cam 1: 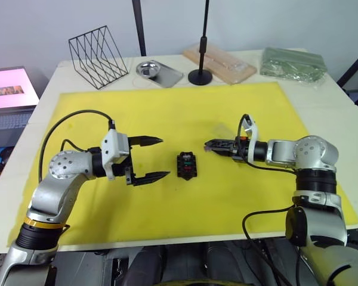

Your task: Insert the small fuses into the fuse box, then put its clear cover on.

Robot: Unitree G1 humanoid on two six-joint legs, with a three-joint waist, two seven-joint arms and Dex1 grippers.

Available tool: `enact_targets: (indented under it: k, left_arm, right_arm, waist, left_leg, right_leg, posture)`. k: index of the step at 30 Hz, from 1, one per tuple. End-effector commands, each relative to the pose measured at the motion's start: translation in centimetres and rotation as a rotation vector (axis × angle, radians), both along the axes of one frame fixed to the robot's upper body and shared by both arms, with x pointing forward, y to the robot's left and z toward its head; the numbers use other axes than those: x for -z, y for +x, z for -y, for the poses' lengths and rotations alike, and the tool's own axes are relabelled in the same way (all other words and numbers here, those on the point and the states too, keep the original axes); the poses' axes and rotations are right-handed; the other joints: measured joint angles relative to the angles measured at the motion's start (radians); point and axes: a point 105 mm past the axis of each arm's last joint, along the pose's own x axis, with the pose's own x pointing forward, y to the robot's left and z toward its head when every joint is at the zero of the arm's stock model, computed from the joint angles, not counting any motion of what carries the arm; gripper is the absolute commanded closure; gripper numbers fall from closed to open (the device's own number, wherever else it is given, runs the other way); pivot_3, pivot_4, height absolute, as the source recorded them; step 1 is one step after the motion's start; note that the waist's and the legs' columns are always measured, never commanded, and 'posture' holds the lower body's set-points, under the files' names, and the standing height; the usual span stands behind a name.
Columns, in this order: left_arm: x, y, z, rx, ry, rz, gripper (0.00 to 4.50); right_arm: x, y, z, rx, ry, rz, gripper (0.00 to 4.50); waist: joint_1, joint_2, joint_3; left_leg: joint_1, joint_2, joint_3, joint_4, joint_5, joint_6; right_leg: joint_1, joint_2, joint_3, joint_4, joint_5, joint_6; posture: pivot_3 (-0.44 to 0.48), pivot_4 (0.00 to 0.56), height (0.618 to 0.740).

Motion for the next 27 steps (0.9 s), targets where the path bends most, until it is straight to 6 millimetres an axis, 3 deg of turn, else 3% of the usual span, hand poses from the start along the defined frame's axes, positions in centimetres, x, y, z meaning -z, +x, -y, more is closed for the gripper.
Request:
enact_targets:
  k: [1,5,11,27]
  left_arm:
    - [-0.8,-0.2,0.1,0.011,-0.004,0.043,0.00]
    - [-0.8,-0.1,-0.1,0.007,0.000,0.043,0.00]
    - [-0.7,-0.2,-0.2,0.006,-0.002,0.041,0.00]
    - [-0.4,0.0,-0.2,-0.002,0.012,0.046,0.00]
  right_arm:
    - [0.4,0.2,-0.1,0.021,0.017,-0.018,1.31]
    - [0.2,0.6,-0.6,0.031,0.057,-0.032,1.31]
    - [0.7,0.4,-1.0,0.017,0.042,-0.038,3.23]
    - [1.9,-0.1,-1.2,0.004,0.003,-0.055,3.23]
  waist:
    - [0.000,0.000,0.000]
    - [-0.002,0.000,0.000]
    - [-0.004,0.000,0.000]
    - [-0.003,0.000,0.000]
  left_leg:
    - [0.000,0.000,0.000,0.000,0.000,0.000]
    - [0.000,0.000,0.000,0.000,0.000,0.000]
    - [0.000,0.000,0.000,0.000,0.000,0.000]
    - [0.000,0.000,0.000,0.000,0.000,0.000]
  right_leg:
    - [0.000,0.000,0.000,0.000,0.000,0.000]
    - [0.000,0.000,0.000,0.000,0.000,0.000]
    - [0.000,0.000,0.000,0.001,0.000,0.000]
    - [0.000,0.000,0.000,0.001,0.000,0.000]
  posture:
    - [0.000,0.150,0.740]
    - [0.000,0.150,0.740]
    - [0.000,0.150,0.740]
    - [0.000,0.150,0.740]
